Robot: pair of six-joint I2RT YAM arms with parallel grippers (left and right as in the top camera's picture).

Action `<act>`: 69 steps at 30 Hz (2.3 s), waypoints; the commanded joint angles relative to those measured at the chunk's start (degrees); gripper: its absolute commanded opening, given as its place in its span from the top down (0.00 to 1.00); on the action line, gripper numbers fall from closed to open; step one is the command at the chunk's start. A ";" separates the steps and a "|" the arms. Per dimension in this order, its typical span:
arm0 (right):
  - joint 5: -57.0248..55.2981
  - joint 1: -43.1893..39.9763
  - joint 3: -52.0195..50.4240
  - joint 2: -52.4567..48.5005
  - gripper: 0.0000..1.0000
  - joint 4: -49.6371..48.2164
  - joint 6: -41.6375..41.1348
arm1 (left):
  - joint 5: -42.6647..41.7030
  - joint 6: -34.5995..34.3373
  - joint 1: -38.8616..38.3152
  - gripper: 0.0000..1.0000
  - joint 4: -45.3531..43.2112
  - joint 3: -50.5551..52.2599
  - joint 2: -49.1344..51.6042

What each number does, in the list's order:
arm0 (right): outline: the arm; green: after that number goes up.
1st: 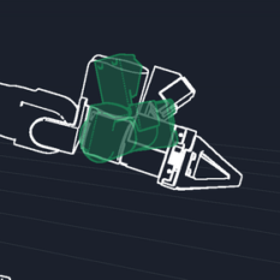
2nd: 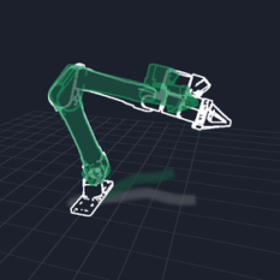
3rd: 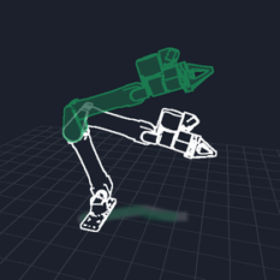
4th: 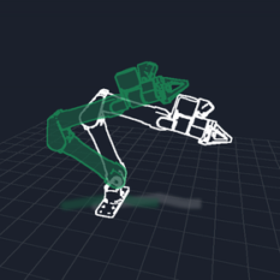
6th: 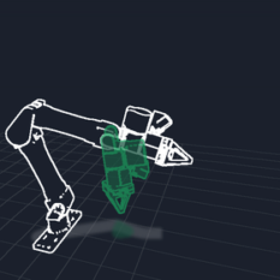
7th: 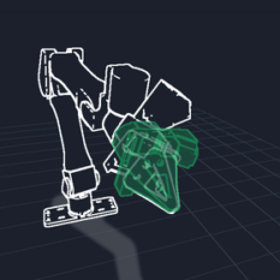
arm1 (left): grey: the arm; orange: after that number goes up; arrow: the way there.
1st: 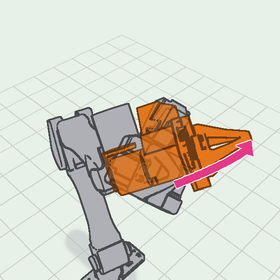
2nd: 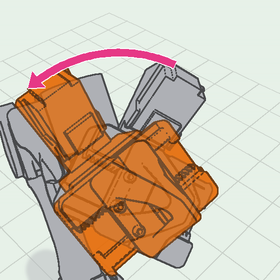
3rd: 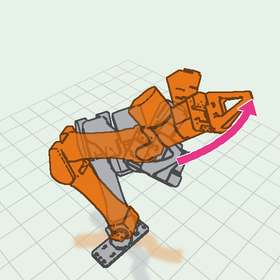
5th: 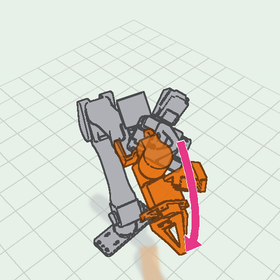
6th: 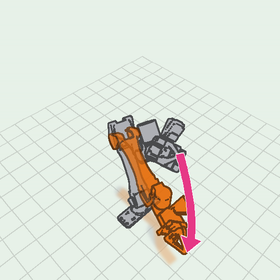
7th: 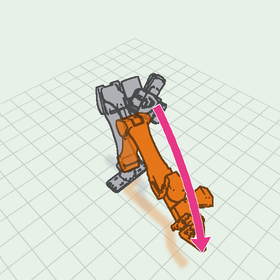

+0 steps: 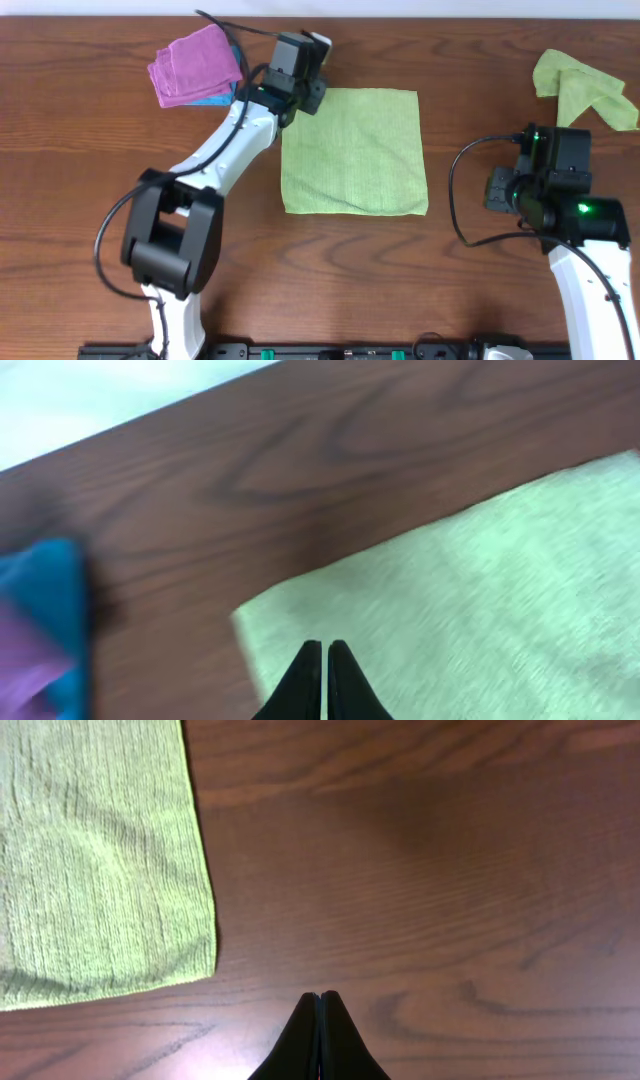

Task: Fold the cloth

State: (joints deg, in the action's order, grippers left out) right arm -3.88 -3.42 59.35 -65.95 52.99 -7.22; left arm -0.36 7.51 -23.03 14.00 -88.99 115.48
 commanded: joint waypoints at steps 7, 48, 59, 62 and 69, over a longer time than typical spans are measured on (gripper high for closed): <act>3.04 -0.72 -0.44 -1.57 0.99 -0.90 -1.07 | 2.71 -9.35 0.37 0.94 23.37 -0.74 -4.33; 31.87 -6.75 -9.18 28.46 0.98 7.13 -0.87 | -17.51 -31.17 1.64 0.94 16.20 59.74 -71.36; 58.77 -22.40 -24.13 22.29 0.99 -3.13 3.15 | -30.62 -28.37 10.73 0.94 2.95 60.00 -56.00; 60.74 -25.88 -24.15 22.14 0.99 -1.25 5.22 | -37.22 -22.84 19.08 0.94 4.72 60.02 -55.98; 60.96 -26.12 -25.73 23.04 0.98 5.03 14.16 | -43.63 -8.59 30.62 0.94 14.62 61.35 -55.95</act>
State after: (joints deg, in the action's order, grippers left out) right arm 54.17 -28.71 34.85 -43.86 58.02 1.63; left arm -39.33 -9.76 6.61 27.27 -28.91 59.48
